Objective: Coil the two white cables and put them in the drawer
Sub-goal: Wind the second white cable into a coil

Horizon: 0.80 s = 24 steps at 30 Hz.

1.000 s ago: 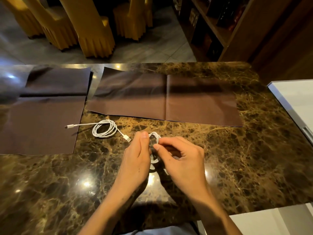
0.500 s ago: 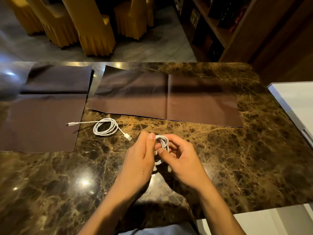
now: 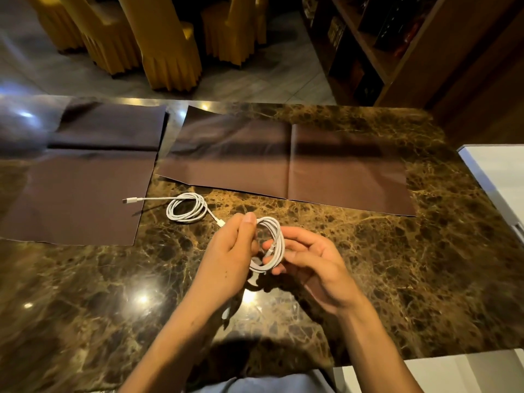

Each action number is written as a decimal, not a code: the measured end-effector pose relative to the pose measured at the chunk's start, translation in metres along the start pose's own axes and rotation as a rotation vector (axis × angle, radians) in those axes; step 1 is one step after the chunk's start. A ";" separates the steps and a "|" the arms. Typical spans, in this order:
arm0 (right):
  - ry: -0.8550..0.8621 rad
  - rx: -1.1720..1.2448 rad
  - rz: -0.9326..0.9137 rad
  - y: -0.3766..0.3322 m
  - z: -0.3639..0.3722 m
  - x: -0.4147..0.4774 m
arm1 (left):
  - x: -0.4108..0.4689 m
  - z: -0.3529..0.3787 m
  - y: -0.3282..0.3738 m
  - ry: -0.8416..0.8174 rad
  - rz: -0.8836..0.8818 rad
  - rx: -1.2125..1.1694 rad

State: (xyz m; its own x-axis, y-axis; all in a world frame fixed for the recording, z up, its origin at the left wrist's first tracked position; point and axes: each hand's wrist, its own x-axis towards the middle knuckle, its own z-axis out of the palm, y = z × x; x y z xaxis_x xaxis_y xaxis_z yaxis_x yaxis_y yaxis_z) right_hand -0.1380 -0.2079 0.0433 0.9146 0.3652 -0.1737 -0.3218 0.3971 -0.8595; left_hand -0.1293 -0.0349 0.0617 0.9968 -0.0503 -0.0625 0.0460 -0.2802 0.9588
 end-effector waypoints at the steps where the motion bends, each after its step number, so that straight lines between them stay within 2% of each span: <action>1: -0.030 -0.001 0.008 -0.002 -0.001 -0.001 | 0.001 -0.002 -0.001 -0.017 -0.025 -0.028; 5: -0.067 -0.278 -0.015 -0.013 -0.002 0.000 | -0.003 -0.005 0.004 -0.067 -0.120 -0.185; 8: -0.031 -0.368 0.006 -0.017 0.001 -0.001 | -0.003 -0.010 0.007 -0.091 -0.136 -0.230; 15: 0.087 -0.530 0.092 -0.034 -0.019 -0.019 | -0.003 -0.038 -0.003 -0.137 -0.106 0.020; 18: 0.059 -0.623 0.113 -0.031 -0.016 -0.018 | -0.002 -0.031 -0.001 -0.081 -0.062 0.088; 21: 0.011 -0.699 0.046 -0.027 -0.003 -0.014 | 0.000 -0.022 0.000 -0.026 0.020 0.148; 24: -0.010 -0.716 -0.009 -0.021 0.011 -0.010 | -0.002 -0.013 -0.007 -0.054 0.034 0.125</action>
State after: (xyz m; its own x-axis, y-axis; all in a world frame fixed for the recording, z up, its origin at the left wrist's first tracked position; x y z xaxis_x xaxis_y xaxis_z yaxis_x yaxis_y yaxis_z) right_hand -0.1429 -0.2103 0.0680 0.9131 0.3734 -0.1640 -0.0717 -0.2488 -0.9659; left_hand -0.1311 -0.0201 0.0593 0.9925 -0.1121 -0.0490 0.0008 -0.3943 0.9190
